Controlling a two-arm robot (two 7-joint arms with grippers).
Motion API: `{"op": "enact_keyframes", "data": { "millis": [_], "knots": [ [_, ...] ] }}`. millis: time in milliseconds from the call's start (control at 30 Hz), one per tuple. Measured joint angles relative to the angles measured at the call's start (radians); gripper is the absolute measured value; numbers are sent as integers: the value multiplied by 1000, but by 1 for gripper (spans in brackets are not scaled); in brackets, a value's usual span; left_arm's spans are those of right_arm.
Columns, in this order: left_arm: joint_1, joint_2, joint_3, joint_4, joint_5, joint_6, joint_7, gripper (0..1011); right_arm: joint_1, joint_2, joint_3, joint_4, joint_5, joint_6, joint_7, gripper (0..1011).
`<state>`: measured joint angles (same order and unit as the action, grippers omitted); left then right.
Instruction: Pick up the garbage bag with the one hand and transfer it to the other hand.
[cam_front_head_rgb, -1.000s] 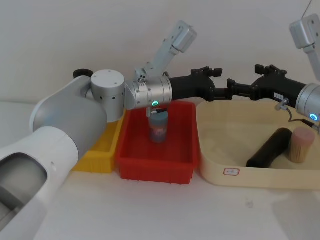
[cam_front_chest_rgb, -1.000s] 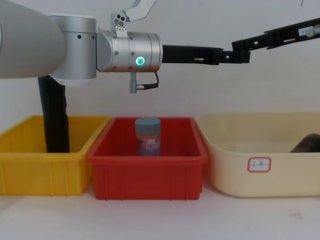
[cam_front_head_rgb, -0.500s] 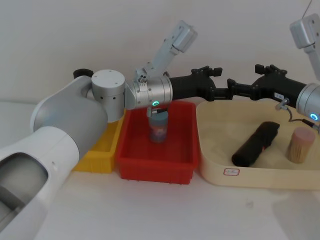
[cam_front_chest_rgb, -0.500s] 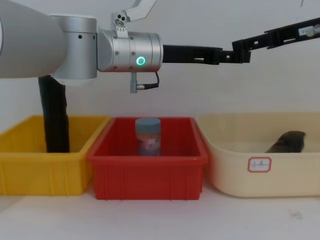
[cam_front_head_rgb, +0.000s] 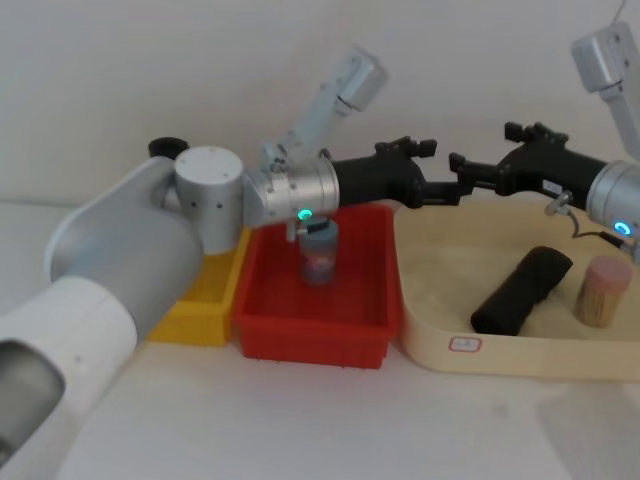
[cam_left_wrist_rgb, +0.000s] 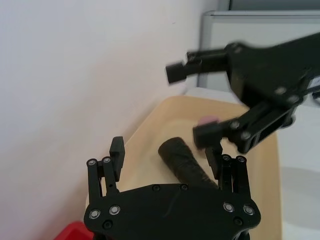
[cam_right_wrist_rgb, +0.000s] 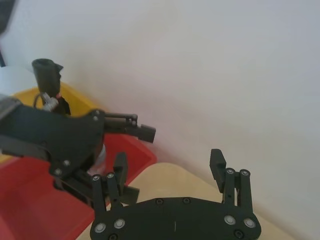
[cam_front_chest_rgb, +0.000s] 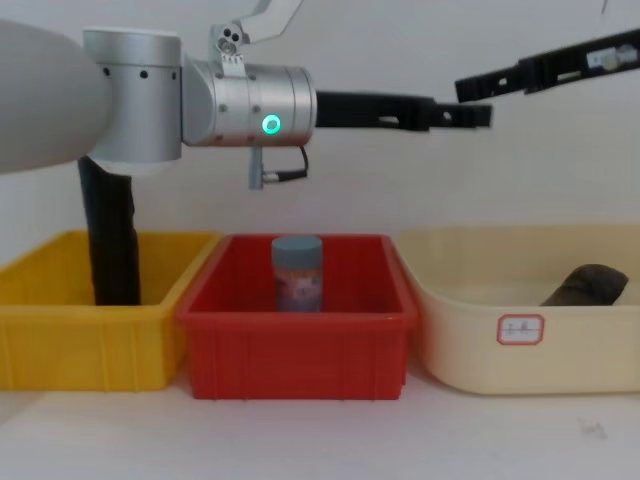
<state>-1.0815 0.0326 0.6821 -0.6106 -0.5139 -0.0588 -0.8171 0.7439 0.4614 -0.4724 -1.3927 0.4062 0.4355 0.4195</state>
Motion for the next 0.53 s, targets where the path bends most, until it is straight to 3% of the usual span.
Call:
{"op": "enact_keyframes", "data": {
  "millis": [333,533],
  "knots": [
    [118,109,-22,-210,20,102,132,1000,22,0,-1,-15,-23,-25,5,1004],
    [154,142,-29,-274,26,133,170,1000,27,1,-1,-20,-30,-33,8,1004]
  ]
}}
